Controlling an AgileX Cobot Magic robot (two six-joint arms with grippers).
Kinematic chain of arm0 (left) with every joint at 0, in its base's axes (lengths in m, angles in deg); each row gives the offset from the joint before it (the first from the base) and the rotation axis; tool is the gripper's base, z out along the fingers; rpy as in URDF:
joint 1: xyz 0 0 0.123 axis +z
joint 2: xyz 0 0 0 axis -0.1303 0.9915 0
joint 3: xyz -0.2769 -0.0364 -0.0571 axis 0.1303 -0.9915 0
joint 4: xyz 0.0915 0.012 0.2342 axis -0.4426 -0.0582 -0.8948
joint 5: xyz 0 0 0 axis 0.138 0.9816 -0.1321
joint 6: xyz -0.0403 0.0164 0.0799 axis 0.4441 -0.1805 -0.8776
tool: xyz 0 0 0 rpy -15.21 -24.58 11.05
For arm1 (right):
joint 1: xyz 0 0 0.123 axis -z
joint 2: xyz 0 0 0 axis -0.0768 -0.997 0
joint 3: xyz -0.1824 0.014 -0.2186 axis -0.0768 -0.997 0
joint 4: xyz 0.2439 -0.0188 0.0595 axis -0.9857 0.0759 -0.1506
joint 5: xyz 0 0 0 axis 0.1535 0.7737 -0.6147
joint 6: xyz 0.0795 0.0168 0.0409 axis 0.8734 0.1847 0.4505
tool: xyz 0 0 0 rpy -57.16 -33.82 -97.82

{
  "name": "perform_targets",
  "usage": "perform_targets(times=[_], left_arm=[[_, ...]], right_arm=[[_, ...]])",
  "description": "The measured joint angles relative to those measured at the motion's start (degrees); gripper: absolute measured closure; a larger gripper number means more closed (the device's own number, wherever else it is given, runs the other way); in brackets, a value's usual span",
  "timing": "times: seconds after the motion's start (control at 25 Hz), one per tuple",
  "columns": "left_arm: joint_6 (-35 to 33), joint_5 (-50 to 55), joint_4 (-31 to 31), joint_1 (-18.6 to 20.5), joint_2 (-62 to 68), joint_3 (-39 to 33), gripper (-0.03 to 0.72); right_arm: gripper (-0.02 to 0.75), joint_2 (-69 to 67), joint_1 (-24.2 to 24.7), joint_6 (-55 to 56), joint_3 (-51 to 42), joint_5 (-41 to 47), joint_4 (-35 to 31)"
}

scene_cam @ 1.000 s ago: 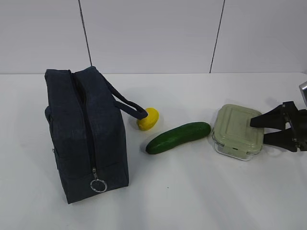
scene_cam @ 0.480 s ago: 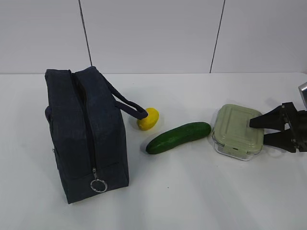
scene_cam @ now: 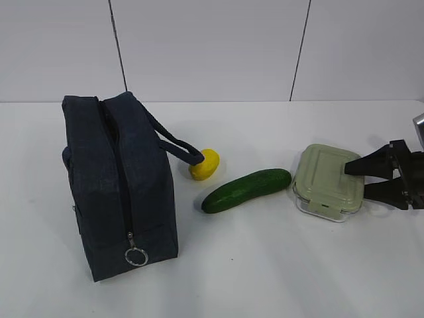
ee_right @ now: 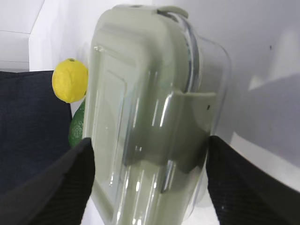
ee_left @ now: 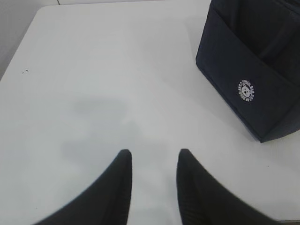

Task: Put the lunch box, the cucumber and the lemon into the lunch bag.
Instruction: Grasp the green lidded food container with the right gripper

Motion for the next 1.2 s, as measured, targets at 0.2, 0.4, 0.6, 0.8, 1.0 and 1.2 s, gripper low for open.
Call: perform_targets(times=[0.2,0.4,0.6,0.8,1.0,1.2], left_arm=[[0.0,0.0,0.0,0.0,0.0,0.0,0.453],[0.0,0.0,0.0,0.0,0.0,0.0,0.453],[0.0,0.0,0.0,0.0,0.0,0.0,0.453],[0.0,0.0,0.0,0.0,0.0,0.0,0.452],[0.0,0.0,0.0,0.0,0.0,0.0,0.452],[0.0,0.0,0.0,0.0,0.0,0.0,0.452]], right_arm=[[0.178,0.0,0.0,1.1,0.0,0.0,0.0],[0.178,0.0,-0.9,1.5,0.0,-0.3,0.0],[0.178,0.0,-1.3,1.6,0.0,-1.0,0.0],[0.186,0.0,-1.3,1.6,0.0,-1.6,-0.1],[0.248,0.0,-1.3,1.7,0.0,-2.0,-0.1],[0.26,0.0,-1.4,1.7,0.0,-2.3,-0.1]])
